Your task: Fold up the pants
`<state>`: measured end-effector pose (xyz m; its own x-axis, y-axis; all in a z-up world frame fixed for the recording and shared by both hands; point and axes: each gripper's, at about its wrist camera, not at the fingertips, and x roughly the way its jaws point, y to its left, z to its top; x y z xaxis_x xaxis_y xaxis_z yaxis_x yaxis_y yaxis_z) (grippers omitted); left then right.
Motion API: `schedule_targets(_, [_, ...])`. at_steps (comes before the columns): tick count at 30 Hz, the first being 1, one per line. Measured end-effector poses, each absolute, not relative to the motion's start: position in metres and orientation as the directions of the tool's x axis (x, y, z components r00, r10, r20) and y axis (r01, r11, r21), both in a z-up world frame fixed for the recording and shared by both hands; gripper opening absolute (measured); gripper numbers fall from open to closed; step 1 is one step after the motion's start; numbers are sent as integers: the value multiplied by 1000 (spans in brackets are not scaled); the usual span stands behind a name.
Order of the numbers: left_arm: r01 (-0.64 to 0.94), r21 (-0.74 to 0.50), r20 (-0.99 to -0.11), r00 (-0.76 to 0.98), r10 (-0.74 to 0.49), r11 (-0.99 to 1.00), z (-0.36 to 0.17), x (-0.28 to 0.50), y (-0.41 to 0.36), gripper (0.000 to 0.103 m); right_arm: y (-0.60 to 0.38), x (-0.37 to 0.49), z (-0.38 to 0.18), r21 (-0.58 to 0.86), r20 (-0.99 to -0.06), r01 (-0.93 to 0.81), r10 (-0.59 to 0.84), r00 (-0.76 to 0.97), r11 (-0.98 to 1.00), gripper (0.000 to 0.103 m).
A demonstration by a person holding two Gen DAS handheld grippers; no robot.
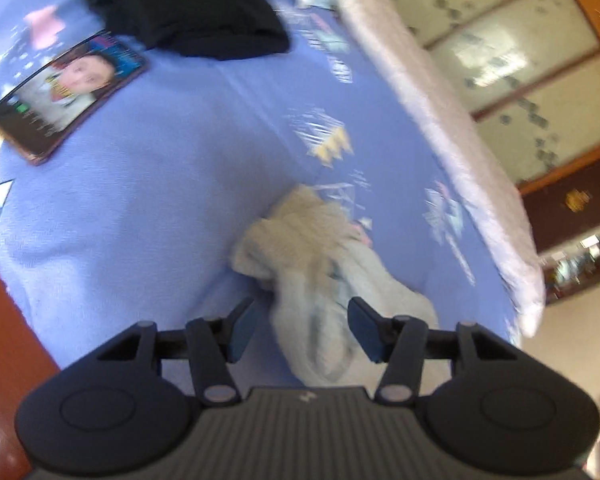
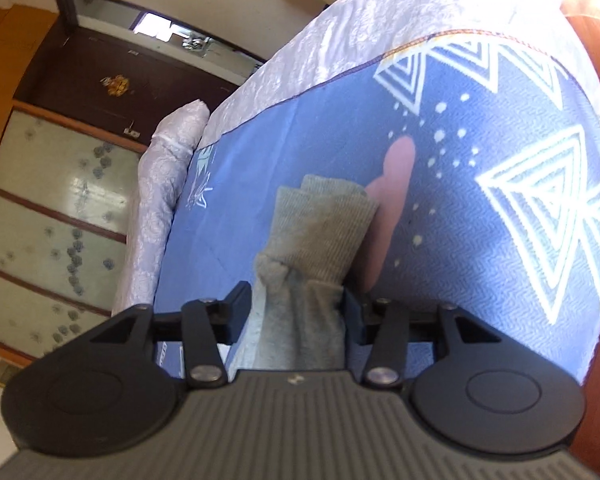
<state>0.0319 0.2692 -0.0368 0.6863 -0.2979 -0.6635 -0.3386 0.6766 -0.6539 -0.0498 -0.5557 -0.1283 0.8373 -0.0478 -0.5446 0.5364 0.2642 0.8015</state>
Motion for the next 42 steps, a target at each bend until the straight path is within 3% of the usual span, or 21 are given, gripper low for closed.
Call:
schedule_targets(4, [-163,-662,-620,667,-413,731,-23,44,221,50,-550,-34,-130,776,-550,540,-69,832,327,51])
schedule_targets(5, [-130,-654,-620,656,-430,745,-23,50,207,50,-547,-30,-129,752,-565,549,-74,822,364,44])
schedule_targets(6, [-103,-639,-627,643,-439,762,-25,57,192,50,-545,-27,-129,724,-585,564,-81,807,396,28])
schedule_targets(9, [-45,-576,-681,579,-448,816,-42,81,143,50,-542,-22,-137,710,-598,575,-84,797,406,15])
schedule_targets(12, [-59,-460,-785,494,-374,886,-70,108,105,47,-539,-27,-132,718,-595,587,-108,796,374,13])
schedule_targets(14, [-68,-341,-851,447,-276,938,-91,121,88,38,-533,-31,-116,726,-566,562,-120,815,397,12])
schedule_targets(17, [-24,-268,-857,463,-227,963,-85,122,77,41,-516,-29,-80,714,-504,488,-115,856,503,12])
schedule_targets(23, [28,-426,-783,490,-383,904,-61,108,82,44,-441,-6,-16,614,-390,220,48,920,758,12])
schedule_targets(28, [85,-486,-739,492,-461,870,-51,99,72,46,-342,27,-15,495,-461,-28,289,839,869,13])
schedule_targets(31, [82,-504,-743,467,-480,860,-56,99,66,46,-279,38,-33,393,-545,-166,375,750,904,18])
schedule_targets(32, [79,-507,-747,456,-484,858,-59,101,63,47,-261,40,-42,367,-579,-218,405,707,904,26])
schedule_targets(33, [75,-510,-752,444,-487,857,-64,103,61,47,-245,43,-52,352,-622,-274,442,646,895,46])
schedule_targets(34, [73,-514,-757,431,-492,855,-67,103,58,47,-234,45,-61,346,-660,-312,466,589,885,52])
schedule_targets(36, [77,-526,-757,411,-508,847,-70,103,53,49,-223,42,-68,323,-696,-357,475,538,877,54])
schedule_targets(38, [90,-534,-754,400,-522,841,-70,104,45,56,-231,26,-58,323,-669,-394,502,548,860,55])
schedule_targets(42, [110,-572,-739,360,-569,813,-72,115,27,60,-281,16,-43,437,-582,-330,543,605,837,55])
